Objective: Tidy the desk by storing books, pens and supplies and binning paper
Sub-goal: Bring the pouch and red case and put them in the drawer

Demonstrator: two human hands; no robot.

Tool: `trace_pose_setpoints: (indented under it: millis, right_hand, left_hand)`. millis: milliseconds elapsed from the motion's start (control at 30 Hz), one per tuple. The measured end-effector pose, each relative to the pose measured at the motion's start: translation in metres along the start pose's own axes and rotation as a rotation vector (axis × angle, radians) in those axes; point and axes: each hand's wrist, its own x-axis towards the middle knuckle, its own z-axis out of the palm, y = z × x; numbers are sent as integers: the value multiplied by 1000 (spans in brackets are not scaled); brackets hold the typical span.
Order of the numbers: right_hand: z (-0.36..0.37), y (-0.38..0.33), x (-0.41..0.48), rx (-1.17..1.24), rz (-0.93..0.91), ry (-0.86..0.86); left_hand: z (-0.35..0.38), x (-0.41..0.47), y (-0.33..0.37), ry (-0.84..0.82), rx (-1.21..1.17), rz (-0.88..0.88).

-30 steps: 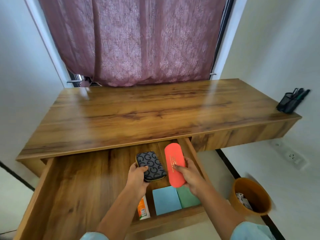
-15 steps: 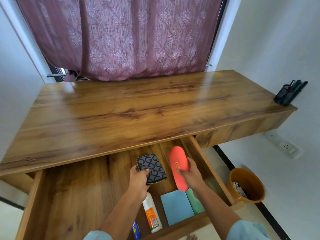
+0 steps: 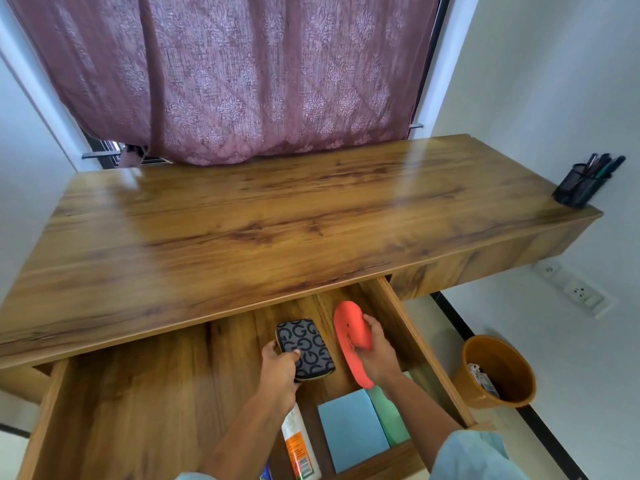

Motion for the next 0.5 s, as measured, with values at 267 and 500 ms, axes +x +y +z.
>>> trace_pose_setpoints:
  millis: [267, 500]
  right_hand:
    - [-4, 9, 6, -393, -11, -32]
    - [-5, 9, 0, -725, -130, -38]
  left_hand:
    - [11, 7, -6, 33, 2, -9]
    - [24, 8, -15, 55, 27, -5]
